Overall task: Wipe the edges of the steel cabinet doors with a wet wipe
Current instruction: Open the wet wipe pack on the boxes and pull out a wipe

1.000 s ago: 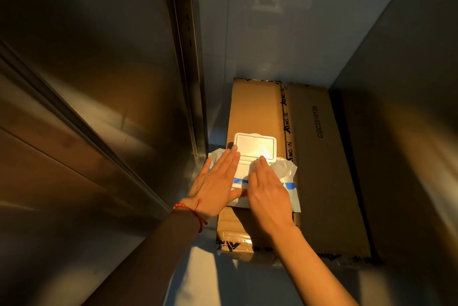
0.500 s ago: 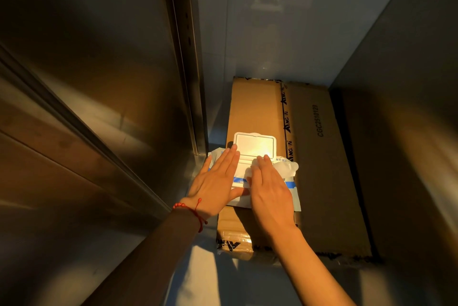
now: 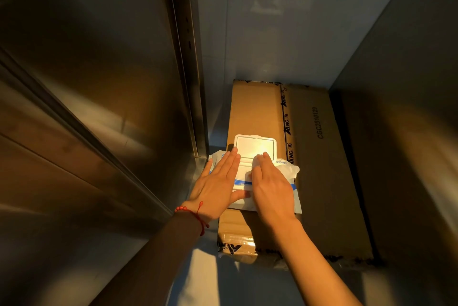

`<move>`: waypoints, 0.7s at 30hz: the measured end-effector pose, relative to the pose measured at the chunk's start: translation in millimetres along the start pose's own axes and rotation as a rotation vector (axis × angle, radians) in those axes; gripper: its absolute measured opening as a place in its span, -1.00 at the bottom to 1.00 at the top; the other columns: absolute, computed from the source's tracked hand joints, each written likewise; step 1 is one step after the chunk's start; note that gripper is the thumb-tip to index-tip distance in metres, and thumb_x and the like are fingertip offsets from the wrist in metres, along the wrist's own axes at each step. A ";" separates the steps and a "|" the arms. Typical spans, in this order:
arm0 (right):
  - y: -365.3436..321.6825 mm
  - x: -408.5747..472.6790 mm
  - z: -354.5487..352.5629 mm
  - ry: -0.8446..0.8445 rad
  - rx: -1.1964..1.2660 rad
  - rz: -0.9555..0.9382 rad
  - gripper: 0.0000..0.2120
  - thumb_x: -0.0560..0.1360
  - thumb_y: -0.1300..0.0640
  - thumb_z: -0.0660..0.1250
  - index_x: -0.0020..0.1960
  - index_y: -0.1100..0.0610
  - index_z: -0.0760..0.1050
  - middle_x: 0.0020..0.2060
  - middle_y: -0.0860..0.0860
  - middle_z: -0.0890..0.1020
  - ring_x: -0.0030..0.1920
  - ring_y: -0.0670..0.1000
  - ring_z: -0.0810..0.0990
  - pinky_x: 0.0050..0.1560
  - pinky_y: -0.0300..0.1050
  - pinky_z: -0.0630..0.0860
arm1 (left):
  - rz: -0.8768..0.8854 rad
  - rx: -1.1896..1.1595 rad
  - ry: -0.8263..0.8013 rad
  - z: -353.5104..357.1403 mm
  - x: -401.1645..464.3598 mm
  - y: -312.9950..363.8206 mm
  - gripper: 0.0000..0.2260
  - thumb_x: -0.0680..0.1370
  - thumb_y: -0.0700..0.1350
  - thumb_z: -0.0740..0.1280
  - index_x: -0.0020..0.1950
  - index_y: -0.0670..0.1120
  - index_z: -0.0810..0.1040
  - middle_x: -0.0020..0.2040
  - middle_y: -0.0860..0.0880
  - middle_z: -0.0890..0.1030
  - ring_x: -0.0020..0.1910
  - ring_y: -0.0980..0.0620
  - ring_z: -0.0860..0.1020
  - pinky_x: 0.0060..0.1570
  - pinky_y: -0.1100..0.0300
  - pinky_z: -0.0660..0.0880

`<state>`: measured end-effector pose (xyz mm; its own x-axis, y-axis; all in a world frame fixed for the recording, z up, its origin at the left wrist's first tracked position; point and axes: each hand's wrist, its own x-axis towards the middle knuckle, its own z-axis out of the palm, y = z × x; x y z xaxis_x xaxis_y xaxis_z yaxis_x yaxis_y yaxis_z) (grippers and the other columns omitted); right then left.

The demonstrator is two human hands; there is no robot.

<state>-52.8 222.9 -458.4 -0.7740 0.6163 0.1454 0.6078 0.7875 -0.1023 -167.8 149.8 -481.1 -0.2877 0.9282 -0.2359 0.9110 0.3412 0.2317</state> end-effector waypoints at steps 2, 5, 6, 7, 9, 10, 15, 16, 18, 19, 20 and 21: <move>-0.3 2.0 -0.2 0.010 0.006 0.016 -0.39 -0.04 0.17 0.70 -0.05 0.31 0.61 -0.04 0.22 0.66 -0.08 0.15 0.67 -0.26 -0.06 0.62 | -0.002 0.000 0.004 0.5 0.2 -0.2 -0.25 0.55 0.26 0.03 0.49 -0.07 -0.32 0.53 -0.01 -0.25 0.49 0.07 -0.22 0.47 0.03 -0.19; -1.0 3.7 -0.3 0.037 0.020 0.029 -0.38 -0.09 0.19 0.70 -0.08 0.32 0.61 -0.07 0.24 0.66 -0.13 0.17 0.68 -0.31 -0.03 0.62 | 0.002 -0.021 0.010 1.1 -0.3 -0.1 -0.25 0.56 0.24 0.05 0.49 -0.08 -0.32 0.53 -0.01 -0.25 0.49 0.07 -0.22 0.47 0.04 -0.19; -1.1 3.4 -0.3 0.045 0.016 0.026 -0.37 -0.11 0.18 0.71 -0.10 0.32 0.62 -0.08 0.24 0.66 -0.13 0.18 0.68 -0.31 -0.02 0.61 | 0.003 -0.025 0.010 1.0 -0.7 -0.1 -0.25 0.56 0.24 0.05 0.49 -0.08 -0.32 0.53 0.00 -0.25 0.49 0.07 -0.22 0.46 0.04 -0.20; -0.8 2.7 -0.3 0.047 0.007 0.020 -0.37 -0.13 0.18 0.71 -0.11 0.32 0.62 -0.08 0.25 0.66 -0.12 0.19 0.68 -0.29 -0.01 0.61 | 0.003 -0.027 0.010 1.0 -0.9 -0.1 -0.25 0.56 0.24 0.05 0.49 -0.08 -0.32 0.53 0.00 -0.26 0.49 0.07 -0.22 0.45 0.05 -0.21; 0.6 0.6 -0.1 0.037 -0.019 -0.007 -0.38 -0.14 0.15 0.71 -0.14 0.29 0.62 -0.06 0.24 0.66 -0.08 0.20 0.67 -0.25 -0.01 0.61 | 0.003 -0.034 0.009 0.5 -0.9 0.3 -0.26 0.56 0.24 0.06 0.49 -0.07 -0.32 0.53 0.00 -0.26 0.49 0.07 -0.22 0.44 0.05 -0.22; 1.4 -0.4 0.0 0.030 -0.034 -0.025 -0.39 -0.14 0.14 0.71 -0.15 0.28 0.62 -0.05 0.24 0.66 -0.05 0.20 0.66 -0.23 -0.01 0.61 | 0.002 -0.036 0.007 0.0 -0.8 0.1 -0.26 0.56 0.24 0.06 0.49 -0.07 -0.32 0.53 0.00 -0.26 0.49 0.07 -0.22 0.45 0.05 -0.22; 5.8 -2.7 1.8 0.024 -0.053 -0.091 -0.48 -0.06 0.13 0.70 -0.15 0.23 0.64 -0.05 0.19 0.67 0.03 0.18 0.64 -0.09 0.01 0.61 | -0.005 -0.035 -0.004 -1.2 -0.8 1.0 -0.27 0.56 0.23 0.05 0.50 -0.07 -0.31 0.53 -0.01 -0.26 0.49 0.06 -0.22 0.46 0.04 -0.21; 6.5 -2.9 2.1 0.028 -0.049 -0.092 -0.48 -0.05 0.15 0.70 -0.14 0.24 0.64 -0.05 0.20 0.67 0.03 0.18 0.64 -0.08 0.02 0.60 | -0.005 -0.039 -0.004 -1.2 -0.6 1.0 -0.26 0.56 0.23 0.06 0.50 -0.07 -0.31 0.53 -0.01 -0.25 0.49 0.06 -0.22 0.46 0.04 -0.21; 7.5 -3.2 2.4 0.030 -0.056 -0.101 -0.47 -0.04 0.15 0.69 -0.12 0.24 0.64 -0.05 0.20 0.67 0.03 0.19 0.64 -0.06 0.02 0.59 | -0.002 -0.037 -0.004 -0.6 -0.2 0.6 -0.26 0.56 0.24 0.05 0.50 -0.07 -0.31 0.53 0.00 -0.26 0.49 0.06 -0.23 0.45 0.04 -0.21; 8.1 -3.3 2.7 0.025 -0.061 -0.112 -0.48 -0.04 0.15 0.69 -0.13 0.24 0.64 -0.04 0.20 0.66 0.04 0.19 0.63 -0.05 0.03 0.59 | -0.001 -0.033 -0.004 -0.2 0.0 0.7 -0.26 0.56 0.24 0.05 0.50 -0.07 -0.31 0.53 -0.01 -0.26 0.49 0.06 -0.23 0.46 0.04 -0.21; 8.7 -3.6 3.0 0.022 -0.062 -0.125 -0.49 -0.04 0.15 0.69 -0.14 0.24 0.64 -0.04 0.20 0.66 0.05 0.19 0.63 -0.04 0.04 0.58 | -0.001 -0.028 -0.002 0.1 0.1 0.7 -0.26 0.56 0.24 0.05 0.50 -0.07 -0.32 0.53 -0.01 -0.26 0.49 0.06 -0.23 0.46 0.03 -0.21; 9.3 -3.5 3.3 0.022 -0.059 -0.135 -0.51 -0.03 0.16 0.69 -0.16 0.24 0.64 -0.04 0.20 0.66 0.05 0.20 0.63 -0.04 0.05 0.59 | -0.002 -0.026 -0.001 0.4 0.2 0.5 -0.26 0.56 0.23 0.05 0.49 -0.07 -0.32 0.53 0.00 -0.26 0.49 0.06 -0.23 0.46 0.03 -0.21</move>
<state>-45.1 228.0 -463.1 -0.8456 0.5041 0.1755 0.5084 0.8608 -0.0225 -167.3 150.0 -481.5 -0.2890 0.9275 -0.2369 0.9026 0.3465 0.2555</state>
